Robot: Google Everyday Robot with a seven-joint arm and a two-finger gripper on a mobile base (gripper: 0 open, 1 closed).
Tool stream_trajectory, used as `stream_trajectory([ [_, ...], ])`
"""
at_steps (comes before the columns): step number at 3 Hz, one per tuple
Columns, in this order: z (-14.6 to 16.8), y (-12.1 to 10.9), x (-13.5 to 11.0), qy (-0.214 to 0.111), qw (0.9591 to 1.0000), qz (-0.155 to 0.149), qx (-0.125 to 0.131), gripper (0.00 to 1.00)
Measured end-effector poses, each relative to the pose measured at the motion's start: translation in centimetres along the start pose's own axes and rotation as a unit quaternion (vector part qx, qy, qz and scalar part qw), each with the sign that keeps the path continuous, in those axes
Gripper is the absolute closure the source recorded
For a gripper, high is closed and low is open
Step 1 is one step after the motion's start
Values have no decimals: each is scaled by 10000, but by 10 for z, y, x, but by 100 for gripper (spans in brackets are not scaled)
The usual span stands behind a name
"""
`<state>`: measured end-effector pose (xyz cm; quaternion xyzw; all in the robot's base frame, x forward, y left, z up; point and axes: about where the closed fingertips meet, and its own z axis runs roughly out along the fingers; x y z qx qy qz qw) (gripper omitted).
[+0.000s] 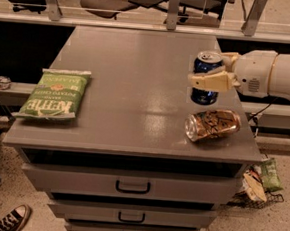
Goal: Move pepsi can near orange can
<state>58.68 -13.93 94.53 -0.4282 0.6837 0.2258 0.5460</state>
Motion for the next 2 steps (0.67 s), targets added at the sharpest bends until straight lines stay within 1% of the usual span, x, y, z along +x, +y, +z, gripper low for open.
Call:
stream_trajectory([
  [1, -3, 4, 14, -62, 9999, 95, -128, 62],
  [2, -2, 14, 23, -163, 9992, 176, -310, 31],
])
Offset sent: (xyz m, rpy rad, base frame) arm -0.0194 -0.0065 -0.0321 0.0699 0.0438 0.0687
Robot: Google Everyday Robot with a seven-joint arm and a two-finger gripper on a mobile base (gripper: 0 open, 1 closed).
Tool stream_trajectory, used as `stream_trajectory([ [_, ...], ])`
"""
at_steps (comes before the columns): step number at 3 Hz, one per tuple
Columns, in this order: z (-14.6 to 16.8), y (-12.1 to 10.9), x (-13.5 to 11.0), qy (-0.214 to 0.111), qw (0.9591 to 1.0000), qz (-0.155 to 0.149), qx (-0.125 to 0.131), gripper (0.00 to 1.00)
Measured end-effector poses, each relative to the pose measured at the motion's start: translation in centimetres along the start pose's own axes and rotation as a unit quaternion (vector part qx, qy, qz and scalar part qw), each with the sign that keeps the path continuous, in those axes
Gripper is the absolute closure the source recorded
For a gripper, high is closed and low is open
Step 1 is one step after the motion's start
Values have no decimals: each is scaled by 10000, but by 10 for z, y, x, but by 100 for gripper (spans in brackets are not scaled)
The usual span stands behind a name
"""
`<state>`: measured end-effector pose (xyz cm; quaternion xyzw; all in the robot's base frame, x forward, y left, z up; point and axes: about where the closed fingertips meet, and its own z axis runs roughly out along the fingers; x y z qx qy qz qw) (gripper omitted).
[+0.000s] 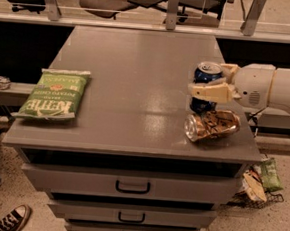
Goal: Move pepsi can near orange can
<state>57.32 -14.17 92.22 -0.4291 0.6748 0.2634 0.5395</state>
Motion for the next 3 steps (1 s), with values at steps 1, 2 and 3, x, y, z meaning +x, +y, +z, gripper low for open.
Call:
stream_trajectory([
  [1, 0, 7, 2, -73, 9999, 22, -90, 8],
  [2, 0, 13, 3, -133, 9998, 39, -150, 0],
  [3, -1, 14, 5, -158, 9998, 49, -125, 0],
])
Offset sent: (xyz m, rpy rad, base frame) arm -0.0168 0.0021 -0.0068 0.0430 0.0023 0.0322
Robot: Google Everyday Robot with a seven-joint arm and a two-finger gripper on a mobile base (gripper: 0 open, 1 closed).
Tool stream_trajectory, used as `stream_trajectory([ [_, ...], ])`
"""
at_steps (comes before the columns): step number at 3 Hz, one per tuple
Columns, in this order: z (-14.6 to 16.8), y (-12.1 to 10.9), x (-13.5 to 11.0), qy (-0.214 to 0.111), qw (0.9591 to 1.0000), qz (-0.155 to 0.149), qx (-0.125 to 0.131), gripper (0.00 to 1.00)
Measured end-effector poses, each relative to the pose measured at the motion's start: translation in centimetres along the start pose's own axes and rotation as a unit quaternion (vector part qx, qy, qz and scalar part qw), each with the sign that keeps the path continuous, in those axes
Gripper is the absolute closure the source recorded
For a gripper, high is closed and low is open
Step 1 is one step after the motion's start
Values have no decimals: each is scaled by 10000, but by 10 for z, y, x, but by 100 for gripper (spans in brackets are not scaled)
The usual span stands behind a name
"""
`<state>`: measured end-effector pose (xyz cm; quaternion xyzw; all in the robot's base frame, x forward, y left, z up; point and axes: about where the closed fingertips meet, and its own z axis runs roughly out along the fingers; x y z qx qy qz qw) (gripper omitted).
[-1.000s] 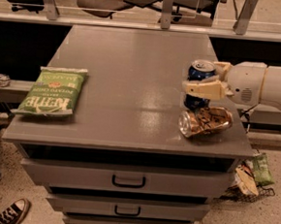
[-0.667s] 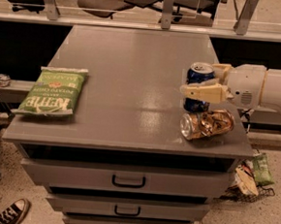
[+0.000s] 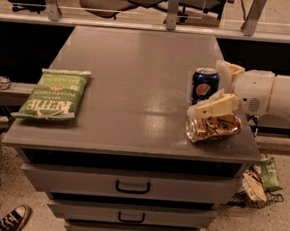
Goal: Move pepsi can near orange can
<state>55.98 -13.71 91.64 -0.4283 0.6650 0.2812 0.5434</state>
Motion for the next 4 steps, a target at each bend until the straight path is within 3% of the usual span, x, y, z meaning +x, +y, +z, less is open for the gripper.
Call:
stream_trajectory([
  [2, -18, -6, -14, -26, 9994, -213, 271, 0],
  [4, -23, -9, -18, -20, 9990, -278, 341, 0],
])
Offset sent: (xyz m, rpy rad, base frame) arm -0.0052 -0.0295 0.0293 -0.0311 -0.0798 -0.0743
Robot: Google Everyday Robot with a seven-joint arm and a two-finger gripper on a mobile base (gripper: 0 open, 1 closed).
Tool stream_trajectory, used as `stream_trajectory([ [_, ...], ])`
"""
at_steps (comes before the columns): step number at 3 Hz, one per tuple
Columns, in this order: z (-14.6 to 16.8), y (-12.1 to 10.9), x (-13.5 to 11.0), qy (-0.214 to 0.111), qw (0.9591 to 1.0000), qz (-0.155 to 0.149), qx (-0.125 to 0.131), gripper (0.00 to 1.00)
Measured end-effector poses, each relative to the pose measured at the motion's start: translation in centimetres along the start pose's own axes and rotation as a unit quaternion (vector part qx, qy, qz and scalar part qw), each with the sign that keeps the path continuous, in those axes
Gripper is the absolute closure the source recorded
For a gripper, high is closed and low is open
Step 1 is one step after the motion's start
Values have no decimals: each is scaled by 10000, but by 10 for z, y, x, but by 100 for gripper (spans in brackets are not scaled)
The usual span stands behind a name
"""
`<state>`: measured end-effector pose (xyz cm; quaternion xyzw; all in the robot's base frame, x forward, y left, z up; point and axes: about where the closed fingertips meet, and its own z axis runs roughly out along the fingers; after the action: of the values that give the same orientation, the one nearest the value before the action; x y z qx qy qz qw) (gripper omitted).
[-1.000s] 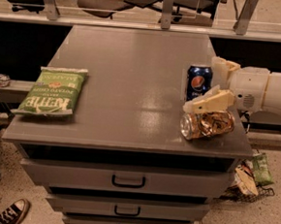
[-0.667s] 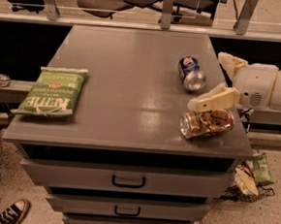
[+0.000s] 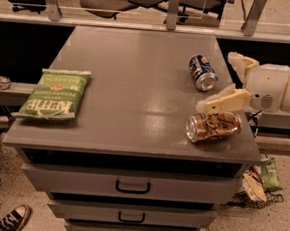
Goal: Move pepsi can near orange can
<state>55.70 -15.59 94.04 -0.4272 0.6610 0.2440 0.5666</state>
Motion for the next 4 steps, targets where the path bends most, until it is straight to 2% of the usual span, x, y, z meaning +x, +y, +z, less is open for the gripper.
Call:
stream_trajectory([
  [1, -2, -8, -2, 118, 9996, -88, 226, 0],
  [2, -2, -30, -6, 430, 9958, -211, 777, 0],
  [3, 0, -70, -14, 989, 9803, -383, 1669, 0],
  [4, 9, -96, -7, 1505, 9628, -556, 2174, 0],
])
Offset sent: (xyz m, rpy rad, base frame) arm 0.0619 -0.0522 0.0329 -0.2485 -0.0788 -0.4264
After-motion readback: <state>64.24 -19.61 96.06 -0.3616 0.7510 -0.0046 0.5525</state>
